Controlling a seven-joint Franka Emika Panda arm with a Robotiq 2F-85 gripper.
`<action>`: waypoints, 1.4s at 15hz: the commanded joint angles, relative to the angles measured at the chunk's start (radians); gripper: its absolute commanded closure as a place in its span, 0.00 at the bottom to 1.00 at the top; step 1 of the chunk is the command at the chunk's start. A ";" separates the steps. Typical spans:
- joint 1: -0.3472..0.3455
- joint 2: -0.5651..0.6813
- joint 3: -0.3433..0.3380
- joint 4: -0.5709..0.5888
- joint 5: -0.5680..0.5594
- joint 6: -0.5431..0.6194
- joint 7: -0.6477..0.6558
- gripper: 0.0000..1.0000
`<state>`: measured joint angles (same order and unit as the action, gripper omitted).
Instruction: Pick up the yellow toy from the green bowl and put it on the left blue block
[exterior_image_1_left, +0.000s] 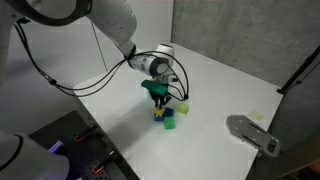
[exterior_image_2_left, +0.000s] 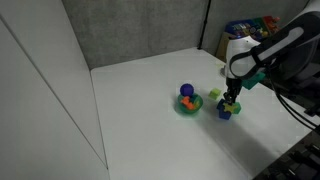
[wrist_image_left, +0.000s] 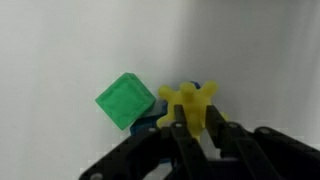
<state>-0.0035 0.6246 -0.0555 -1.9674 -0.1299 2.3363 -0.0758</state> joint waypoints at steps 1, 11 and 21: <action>-0.006 -0.025 0.011 -0.021 0.002 0.003 0.004 0.39; 0.072 -0.164 0.053 -0.029 0.002 -0.094 0.087 0.00; 0.090 -0.459 0.081 -0.217 0.055 -0.132 0.153 0.00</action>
<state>0.0985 0.2897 0.0089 -2.1038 -0.1064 2.2342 0.0718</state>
